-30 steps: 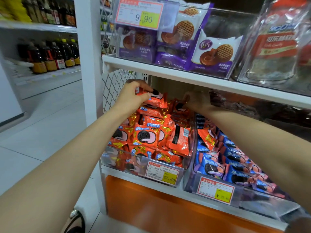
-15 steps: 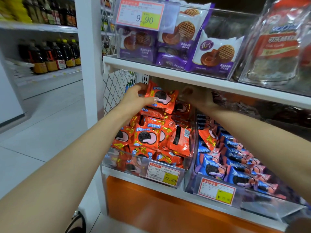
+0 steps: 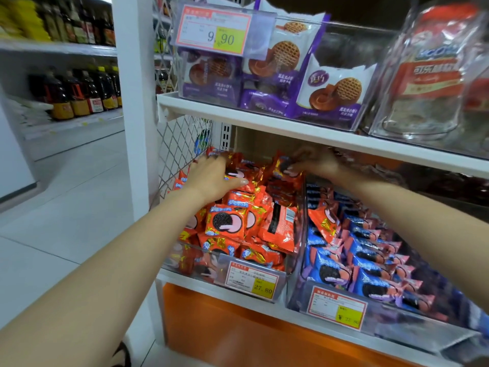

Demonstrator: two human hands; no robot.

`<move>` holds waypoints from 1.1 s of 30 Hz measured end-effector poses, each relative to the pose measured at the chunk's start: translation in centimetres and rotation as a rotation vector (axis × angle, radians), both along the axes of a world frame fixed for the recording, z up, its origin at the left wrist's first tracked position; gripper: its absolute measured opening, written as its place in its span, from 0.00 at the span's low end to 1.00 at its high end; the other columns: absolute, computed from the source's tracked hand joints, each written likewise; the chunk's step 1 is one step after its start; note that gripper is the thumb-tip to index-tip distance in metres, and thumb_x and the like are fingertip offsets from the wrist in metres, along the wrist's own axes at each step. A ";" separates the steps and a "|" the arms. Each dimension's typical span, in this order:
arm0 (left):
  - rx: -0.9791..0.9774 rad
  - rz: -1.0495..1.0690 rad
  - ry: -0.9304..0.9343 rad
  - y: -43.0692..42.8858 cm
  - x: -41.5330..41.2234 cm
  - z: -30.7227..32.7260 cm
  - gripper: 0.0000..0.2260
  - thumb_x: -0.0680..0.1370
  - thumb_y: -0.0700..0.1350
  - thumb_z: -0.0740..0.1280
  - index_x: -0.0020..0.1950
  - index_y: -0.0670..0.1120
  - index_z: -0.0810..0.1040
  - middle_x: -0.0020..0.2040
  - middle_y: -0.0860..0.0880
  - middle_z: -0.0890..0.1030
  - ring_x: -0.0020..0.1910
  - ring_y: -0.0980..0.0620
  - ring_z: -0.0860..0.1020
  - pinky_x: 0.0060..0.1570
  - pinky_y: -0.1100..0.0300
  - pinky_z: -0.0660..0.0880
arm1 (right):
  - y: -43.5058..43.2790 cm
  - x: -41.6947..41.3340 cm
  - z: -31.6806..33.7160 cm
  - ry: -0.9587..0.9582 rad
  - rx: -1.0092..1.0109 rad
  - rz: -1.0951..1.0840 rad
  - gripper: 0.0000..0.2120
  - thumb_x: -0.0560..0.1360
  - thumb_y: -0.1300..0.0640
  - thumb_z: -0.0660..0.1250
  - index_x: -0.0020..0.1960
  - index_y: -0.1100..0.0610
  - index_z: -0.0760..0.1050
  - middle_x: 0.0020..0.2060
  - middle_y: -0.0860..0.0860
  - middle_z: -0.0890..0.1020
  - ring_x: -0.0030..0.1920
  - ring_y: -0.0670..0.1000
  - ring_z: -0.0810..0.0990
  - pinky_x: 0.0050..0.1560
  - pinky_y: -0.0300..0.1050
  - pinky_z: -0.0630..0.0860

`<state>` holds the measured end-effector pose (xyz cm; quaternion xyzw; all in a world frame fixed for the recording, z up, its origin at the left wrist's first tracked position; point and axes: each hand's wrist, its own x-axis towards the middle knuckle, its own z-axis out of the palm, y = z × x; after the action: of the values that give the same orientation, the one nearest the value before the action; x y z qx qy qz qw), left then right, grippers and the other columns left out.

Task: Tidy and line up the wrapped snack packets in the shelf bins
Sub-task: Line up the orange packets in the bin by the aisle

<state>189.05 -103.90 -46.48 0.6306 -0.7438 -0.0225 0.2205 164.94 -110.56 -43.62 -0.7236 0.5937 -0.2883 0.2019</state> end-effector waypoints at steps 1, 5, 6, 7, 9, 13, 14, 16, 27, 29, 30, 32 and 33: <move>0.018 -0.017 -0.001 0.0 0.1 0.0 0.29 0.73 0.61 0.66 0.67 0.45 0.70 0.65 0.42 0.74 0.66 0.41 0.67 0.61 0.51 0.65 | -0.3 0.4 -0.5 0.119 -0.002 -0.013 0.18 0.68 0.64 0.74 0.57 0.64 0.76 0.50 0.56 0.79 0.46 0.49 0.77 0.41 0.30 0.70; 0.115 -0.115 0.088 -0.2 0.9 0.8 0.32 0.70 0.53 0.73 0.70 0.44 0.69 0.68 0.43 0.72 0.68 0.44 0.67 0.66 0.52 0.65 | -0.7 1.5 -1.5 0.411 -0.073 -0.054 0.18 0.68 0.56 0.75 0.56 0.53 0.77 0.55 0.51 0.79 0.57 0.52 0.76 0.48 0.41 0.69; 0.121 -0.123 0.099 -0.2 1.0 0.9 0.31 0.69 0.51 0.74 0.70 0.44 0.69 0.68 0.43 0.72 0.68 0.44 0.68 0.66 0.53 0.65 | -0.6 1.7 -1.4 0.437 -0.080 -0.060 0.18 0.69 0.55 0.75 0.57 0.53 0.76 0.56 0.51 0.79 0.58 0.52 0.75 0.47 0.41 0.67; 0.117 -0.124 0.105 -0.1 1.1 1.0 0.31 0.69 0.49 0.75 0.70 0.44 0.69 0.68 0.43 0.72 0.67 0.45 0.69 0.65 0.55 0.66 | -0.6 1.8 -1.3 0.468 -0.088 -0.065 0.18 0.69 0.55 0.74 0.58 0.53 0.76 0.57 0.51 0.78 0.58 0.52 0.75 0.48 0.40 0.66; 0.071 -0.123 0.115 0.0 1.3 1.2 0.30 0.69 0.47 0.75 0.68 0.44 0.71 0.66 0.44 0.74 0.65 0.46 0.71 0.62 0.57 0.67 | -0.4 2.0 -1.2 0.565 -0.132 -0.109 0.19 0.69 0.52 0.74 0.58 0.53 0.75 0.58 0.52 0.78 0.61 0.54 0.73 0.53 0.44 0.64; -0.113 -0.130 0.160 0.3 1.1 1.6 0.28 0.67 0.50 0.76 0.64 0.47 0.75 0.63 0.46 0.76 0.62 0.46 0.73 0.60 0.56 0.69 | 0.0 1.9 -1.5 0.679 -0.205 -0.202 0.20 0.68 0.47 0.73 0.56 0.53 0.75 0.59 0.53 0.77 0.63 0.56 0.71 0.63 0.48 0.60; -0.137 -0.150 0.184 0.4 0.9 1.6 0.27 0.67 0.49 0.76 0.64 0.48 0.74 0.63 0.47 0.75 0.62 0.47 0.73 0.59 0.57 0.69 | 0.1 1.9 -1.8 0.695 -0.209 -0.205 0.20 0.68 0.47 0.73 0.57 0.53 0.75 0.60 0.53 0.77 0.64 0.56 0.70 0.64 0.48 0.59; -0.155 -0.202 0.230 0.5 0.4 1.6 0.26 0.68 0.47 0.76 0.64 0.49 0.74 0.63 0.48 0.75 0.62 0.48 0.72 0.58 0.58 0.68 | 0.2 1.8 -1.9 0.763 -0.263 -0.213 0.19 0.69 0.47 0.72 0.57 0.53 0.75 0.60 0.53 0.76 0.64 0.56 0.71 0.63 0.49 0.61; -0.059 -0.310 0.397 1.7 -2.2 1.4 0.33 0.67 0.43 0.76 0.70 0.50 0.67 0.65 0.44 0.68 0.64 0.48 0.70 0.59 0.68 0.62 | 6.4 3.7 0.3 -0.275 0.162 0.263 0.14 0.72 0.55 0.70 0.57 0.51 0.76 0.52 0.49 0.82 0.50 0.46 0.80 0.49 0.31 0.74; -0.040 -0.215 0.403 1.6 -1.5 1.8 0.31 0.68 0.47 0.76 0.68 0.48 0.69 0.64 0.44 0.70 0.62 0.47 0.72 0.62 0.61 0.66 | 5.7 2.9 0.8 -0.331 0.008 0.090 0.19 0.69 0.60 0.73 0.60 0.56 0.75 0.50 0.48 0.80 0.47 0.45 0.78 0.41 0.24 0.71; -0.026 -0.193 0.424 1.6 -0.8 2.0 0.26 0.68 0.47 0.76 0.63 0.46 0.72 0.61 0.44 0.74 0.59 0.48 0.74 0.62 0.58 0.69 | 5.2 2.3 1.0 -0.344 -0.041 0.031 0.21 0.69 0.62 0.74 0.60 0.59 0.74 0.50 0.48 0.78 0.47 0.44 0.76 0.38 0.22 0.70; 0.050 -0.244 0.440 1.6 0.6 2.4 0.12 0.68 0.47 0.75 0.48 0.47 0.77 0.50 0.47 0.80 0.50 0.51 0.77 0.56 0.55 0.74 | 4.3 1.4 0.9 -0.223 -0.027 -0.022 0.20 0.68 0.65 0.74 0.58 0.62 0.75 0.47 0.49 0.78 0.45 0.45 0.75 0.34 0.23 0.68; 0.110 -0.283 0.403 1.6 1.2 2.6 0.09 0.68 0.47 0.76 0.42 0.48 0.77 0.45 0.49 0.81 0.45 0.53 0.77 0.52 0.56 0.75 | 3.6 1.2 0.6 -0.088 0.000 -0.052 0.19 0.67 0.63 0.75 0.57 0.62 0.75 0.47 0.50 0.78 0.43 0.45 0.74 0.34 0.28 0.69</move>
<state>190.24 -102.25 -43.87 0.5137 -0.7634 -0.2189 0.3246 166.11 -106.95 -42.98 -0.6947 0.6028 -0.3248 0.2204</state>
